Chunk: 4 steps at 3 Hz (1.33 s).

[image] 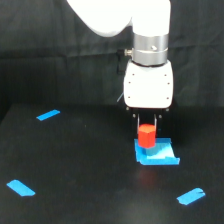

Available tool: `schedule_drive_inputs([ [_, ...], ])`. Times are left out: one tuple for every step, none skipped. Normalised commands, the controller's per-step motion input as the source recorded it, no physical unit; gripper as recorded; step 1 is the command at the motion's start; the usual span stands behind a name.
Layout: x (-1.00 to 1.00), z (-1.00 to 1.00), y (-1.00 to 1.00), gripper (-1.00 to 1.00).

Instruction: Pick up the red object from the table

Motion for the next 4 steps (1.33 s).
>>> schedule_drive_inputs([
  [-0.16, 0.81, 0.02, -0.99],
  [-0.09, 0.96, 0.10, -0.99],
  [-0.01, 0.98, 0.11, -1.00],
  [0.03, 0.91, 0.05, -0.97],
])
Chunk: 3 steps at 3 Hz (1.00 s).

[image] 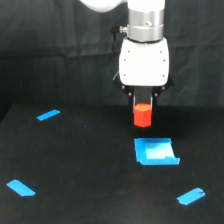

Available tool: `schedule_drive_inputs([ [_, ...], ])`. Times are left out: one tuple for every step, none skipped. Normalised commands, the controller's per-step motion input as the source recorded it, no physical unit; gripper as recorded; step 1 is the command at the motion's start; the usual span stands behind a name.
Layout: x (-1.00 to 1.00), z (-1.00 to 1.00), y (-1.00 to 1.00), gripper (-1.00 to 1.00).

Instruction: Pick up the red object from the table

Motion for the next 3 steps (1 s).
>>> schedule_drive_inputs([
  [0.02, 0.56, 0.00, -0.87],
  [0.02, 0.38, -0.04, -0.90],
  [0.03, 0.26, -0.06, -0.89],
])
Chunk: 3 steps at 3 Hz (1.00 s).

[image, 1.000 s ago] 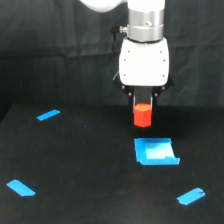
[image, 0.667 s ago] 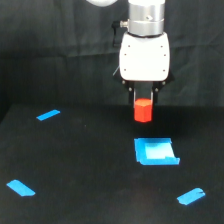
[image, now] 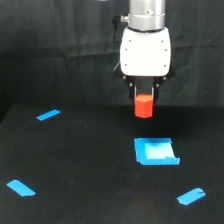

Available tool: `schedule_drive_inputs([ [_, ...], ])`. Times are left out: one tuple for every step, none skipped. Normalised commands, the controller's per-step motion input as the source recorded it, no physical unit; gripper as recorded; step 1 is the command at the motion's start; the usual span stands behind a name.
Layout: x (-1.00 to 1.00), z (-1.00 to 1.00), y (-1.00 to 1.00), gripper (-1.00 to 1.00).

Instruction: Pick up the red object from the table

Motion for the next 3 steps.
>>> schedule_drive_inputs([
  [0.03, 0.20, -0.04, -0.94],
  [0.03, 0.19, -0.04, -0.94],
  [0.03, 0.18, -0.04, -0.96],
])
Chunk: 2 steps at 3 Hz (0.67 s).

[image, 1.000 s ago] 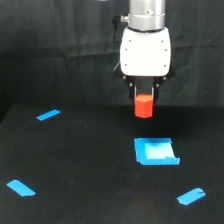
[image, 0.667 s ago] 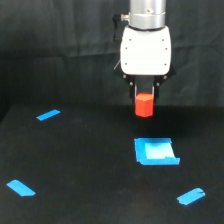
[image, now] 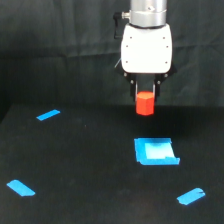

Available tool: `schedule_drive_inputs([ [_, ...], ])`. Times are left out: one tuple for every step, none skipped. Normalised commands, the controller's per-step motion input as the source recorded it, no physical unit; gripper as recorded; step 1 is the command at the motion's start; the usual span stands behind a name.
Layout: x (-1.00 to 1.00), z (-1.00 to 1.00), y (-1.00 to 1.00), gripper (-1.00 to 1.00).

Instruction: Pick up the red object from the table

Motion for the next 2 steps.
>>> schedule_drive_inputs([
  [0.03, 0.17, -0.04, -0.96],
  [0.03, 0.14, -0.03, -0.97],
])
